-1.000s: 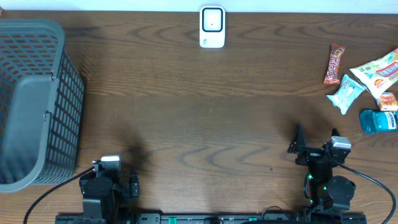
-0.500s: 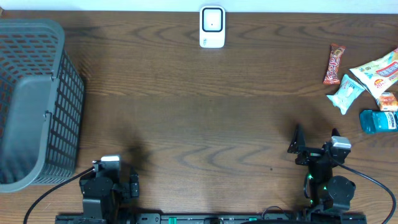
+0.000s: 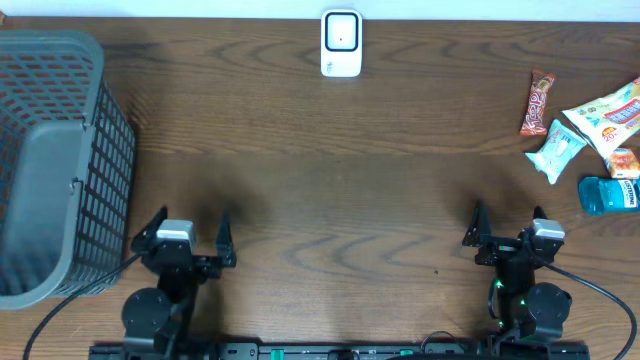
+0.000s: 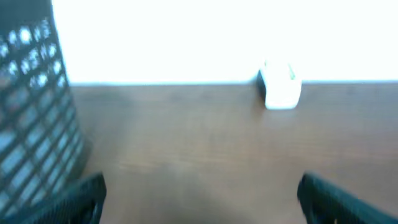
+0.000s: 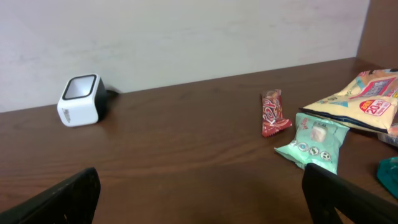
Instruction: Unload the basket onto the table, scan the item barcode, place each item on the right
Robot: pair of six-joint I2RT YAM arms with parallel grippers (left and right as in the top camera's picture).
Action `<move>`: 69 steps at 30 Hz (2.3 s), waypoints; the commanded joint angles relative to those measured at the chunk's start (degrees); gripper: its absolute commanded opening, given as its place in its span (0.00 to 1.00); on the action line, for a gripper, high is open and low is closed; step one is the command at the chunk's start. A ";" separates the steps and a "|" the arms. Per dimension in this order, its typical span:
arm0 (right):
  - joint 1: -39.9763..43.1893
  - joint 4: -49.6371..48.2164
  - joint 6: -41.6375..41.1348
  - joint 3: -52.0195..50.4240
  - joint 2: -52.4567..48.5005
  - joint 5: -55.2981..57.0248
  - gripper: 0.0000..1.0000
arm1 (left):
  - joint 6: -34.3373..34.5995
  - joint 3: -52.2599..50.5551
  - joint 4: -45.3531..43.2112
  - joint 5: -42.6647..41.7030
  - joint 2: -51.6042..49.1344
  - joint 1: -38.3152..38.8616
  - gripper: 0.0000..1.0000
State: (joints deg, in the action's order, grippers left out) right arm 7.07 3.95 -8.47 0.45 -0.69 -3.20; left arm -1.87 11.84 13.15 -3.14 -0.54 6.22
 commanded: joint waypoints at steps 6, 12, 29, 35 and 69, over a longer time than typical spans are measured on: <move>0.55 0.11 0.39 -0.13 0.37 -0.15 0.99 | 0.22 -11.13 -9.16 -1.81 0.44 0.24 0.98; 0.55 0.11 0.39 -0.13 0.37 -0.15 0.99 | -1.49 -11.61 -9.38 0.57 0.46 0.24 0.98; 0.55 0.11 0.39 -0.13 0.37 -0.15 0.99 | 1.95 -11.63 -9.03 2.14 0.46 0.24 0.98; 0.55 0.11 0.39 -0.13 0.37 -0.15 0.99 | 1.95 -11.61 -9.14 2.29 0.46 0.24 0.98; 0.55 0.11 0.39 -0.13 0.37 -0.15 0.99 | 1.95 -11.61 -9.16 2.29 0.31 0.24 0.98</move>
State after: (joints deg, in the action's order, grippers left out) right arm 7.09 3.88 -8.47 0.40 -0.64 -3.20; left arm -0.16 1.85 2.94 -2.59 -0.62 6.22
